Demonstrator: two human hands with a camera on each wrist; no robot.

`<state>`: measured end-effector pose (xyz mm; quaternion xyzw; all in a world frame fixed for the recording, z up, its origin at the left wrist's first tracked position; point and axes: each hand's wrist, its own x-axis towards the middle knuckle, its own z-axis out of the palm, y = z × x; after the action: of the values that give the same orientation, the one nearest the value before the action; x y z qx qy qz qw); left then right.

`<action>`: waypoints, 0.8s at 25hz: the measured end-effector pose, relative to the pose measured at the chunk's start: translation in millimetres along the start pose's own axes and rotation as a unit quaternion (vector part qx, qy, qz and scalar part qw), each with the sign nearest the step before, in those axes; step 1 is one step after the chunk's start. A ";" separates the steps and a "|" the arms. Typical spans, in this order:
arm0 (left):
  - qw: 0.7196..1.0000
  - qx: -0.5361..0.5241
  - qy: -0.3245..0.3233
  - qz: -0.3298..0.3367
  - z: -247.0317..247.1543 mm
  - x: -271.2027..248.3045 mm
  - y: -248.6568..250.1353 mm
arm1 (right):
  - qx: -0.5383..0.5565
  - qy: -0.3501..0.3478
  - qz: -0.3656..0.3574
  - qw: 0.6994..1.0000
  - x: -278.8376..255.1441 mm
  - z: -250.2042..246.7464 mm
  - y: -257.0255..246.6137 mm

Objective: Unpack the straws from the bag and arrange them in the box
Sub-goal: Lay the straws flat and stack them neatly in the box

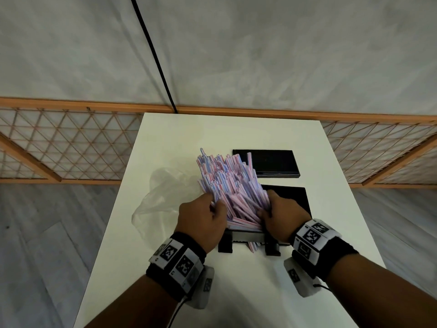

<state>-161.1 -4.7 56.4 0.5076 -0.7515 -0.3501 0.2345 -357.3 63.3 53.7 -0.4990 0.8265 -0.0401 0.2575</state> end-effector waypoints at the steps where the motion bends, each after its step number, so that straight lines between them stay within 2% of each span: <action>1: 1.000 -0.026 0.009 -0.009 -1.8 -0.5 0.0 | 0.003 0.032 -0.026 0.999 -2.0 -3.2 -3.2; 3: 0.994 -0.096 0.027 -0.048 -5.6 0.7 1.3 | 0.018 0.092 -0.081 0.992 -3.7 -9.9 -8.8; 5: 0.983 -0.148 0.025 -0.104 -8.9 -0.6 3.0 | 0.016 0.112 -0.113 0.987 -0.1 -12.6 -11.3; 7: 0.982 -0.148 0.026 -0.111 -9.8 -3.5 -0.1 | 0.028 0.095 -0.103 0.990 4.7 -10.5 -7.5; 11: 0.989 -0.103 0.029 -0.098 -9.8 -6.3 -14.1 | 0.050 0.066 -0.012 0.996 0.3 -6.0 11.2; 14: 0.986 -0.104 -0.002 -0.133 -8.2 -3.6 -14.2 | 0.081 -0.032 0.035 0.996 0.6 -5.5 12.9; 16: 0.984 -0.109 -0.005 -0.141 -8.3 -1.9 -10.2 | 0.090 -0.060 0.017 0.994 6.0 -3.5 6.3; 20: 0.983 -0.112 -0.005 -0.143 -10.1 1.7 -3.8 | 0.070 -0.039 -0.055 0.995 11.3 2.6 -7.8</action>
<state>-152.3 -10.2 60.0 0.5789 -0.6284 -0.4642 0.2335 -354.0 50.3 49.6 -0.5258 0.7821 -0.0929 0.3214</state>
